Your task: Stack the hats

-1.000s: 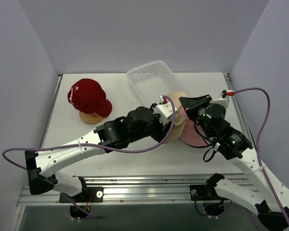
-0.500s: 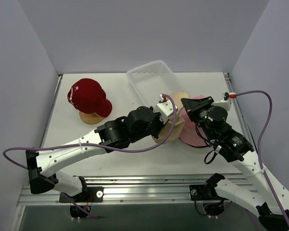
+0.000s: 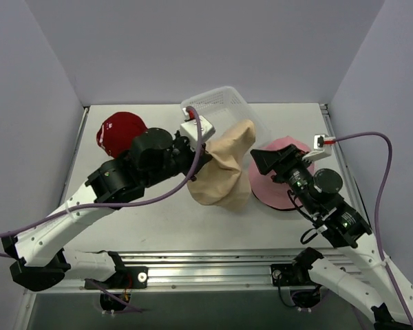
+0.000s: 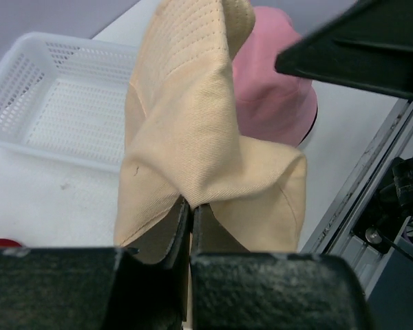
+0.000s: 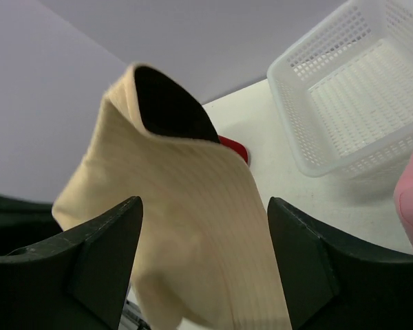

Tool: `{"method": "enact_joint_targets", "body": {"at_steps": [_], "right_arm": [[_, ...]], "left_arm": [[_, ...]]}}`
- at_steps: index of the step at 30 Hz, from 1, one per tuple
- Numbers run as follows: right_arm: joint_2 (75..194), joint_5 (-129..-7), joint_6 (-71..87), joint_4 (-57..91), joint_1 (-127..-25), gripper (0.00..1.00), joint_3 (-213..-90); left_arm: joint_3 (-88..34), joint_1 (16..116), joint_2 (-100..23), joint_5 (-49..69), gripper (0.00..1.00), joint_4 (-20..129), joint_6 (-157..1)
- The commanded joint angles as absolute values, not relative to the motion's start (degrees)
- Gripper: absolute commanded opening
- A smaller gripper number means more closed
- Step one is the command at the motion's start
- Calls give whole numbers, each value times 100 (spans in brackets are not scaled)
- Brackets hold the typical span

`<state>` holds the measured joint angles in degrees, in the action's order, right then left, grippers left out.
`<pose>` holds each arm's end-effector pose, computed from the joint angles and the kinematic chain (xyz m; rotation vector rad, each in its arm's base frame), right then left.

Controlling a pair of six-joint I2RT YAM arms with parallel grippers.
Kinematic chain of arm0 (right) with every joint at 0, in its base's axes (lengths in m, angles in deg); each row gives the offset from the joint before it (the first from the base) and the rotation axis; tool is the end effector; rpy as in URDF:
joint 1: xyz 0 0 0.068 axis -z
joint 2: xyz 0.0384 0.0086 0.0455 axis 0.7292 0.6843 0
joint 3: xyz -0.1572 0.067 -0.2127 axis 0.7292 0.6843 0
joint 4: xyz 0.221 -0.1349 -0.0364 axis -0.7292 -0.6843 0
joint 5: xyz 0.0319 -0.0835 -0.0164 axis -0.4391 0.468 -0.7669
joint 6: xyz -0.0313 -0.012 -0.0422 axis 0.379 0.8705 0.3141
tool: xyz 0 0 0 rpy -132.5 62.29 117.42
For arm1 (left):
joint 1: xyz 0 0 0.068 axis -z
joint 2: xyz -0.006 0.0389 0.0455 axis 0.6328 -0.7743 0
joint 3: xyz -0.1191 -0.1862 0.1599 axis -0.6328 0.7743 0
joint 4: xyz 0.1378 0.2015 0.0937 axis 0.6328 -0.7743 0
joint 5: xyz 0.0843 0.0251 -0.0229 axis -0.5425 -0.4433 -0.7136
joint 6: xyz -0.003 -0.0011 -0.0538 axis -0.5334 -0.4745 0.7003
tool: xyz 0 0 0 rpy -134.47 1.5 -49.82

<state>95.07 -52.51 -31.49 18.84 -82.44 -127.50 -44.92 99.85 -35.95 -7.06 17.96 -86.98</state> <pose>0.1323 0.0886 0.4127 0.2643 1.4399 1.0899 0.1346 -0.2278 0.4625 0.8349 1.7286 -0.6104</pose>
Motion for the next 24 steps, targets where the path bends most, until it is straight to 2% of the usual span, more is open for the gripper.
{"method": "enact_joint_targets", "body": {"at_steps": [1,6,10,17,24], "right_arm": [[8919,-6199,-2338,2463,-8233,69,-12432],[8443,-7437,-2362,3008,-8233,70,-11756],[8328,-7949,-2531,3738,-8233,69,-11184],[8564,-8266,-2249,4274,-8233,68,-10806],[8443,-8899,-2425,5319,-8233,67,-10454]], "left_arm": [[-4820,9621,-3198,248,2,1691,-8720],[-4723,8892,-2855,1864,2,1893,-8702],[-4951,8698,-2864,2384,2,1805,-8685],[-5277,8628,-2960,2772,2,1533,-8676],[-5330,8592,-2960,2659,2,1498,-8676]]}}
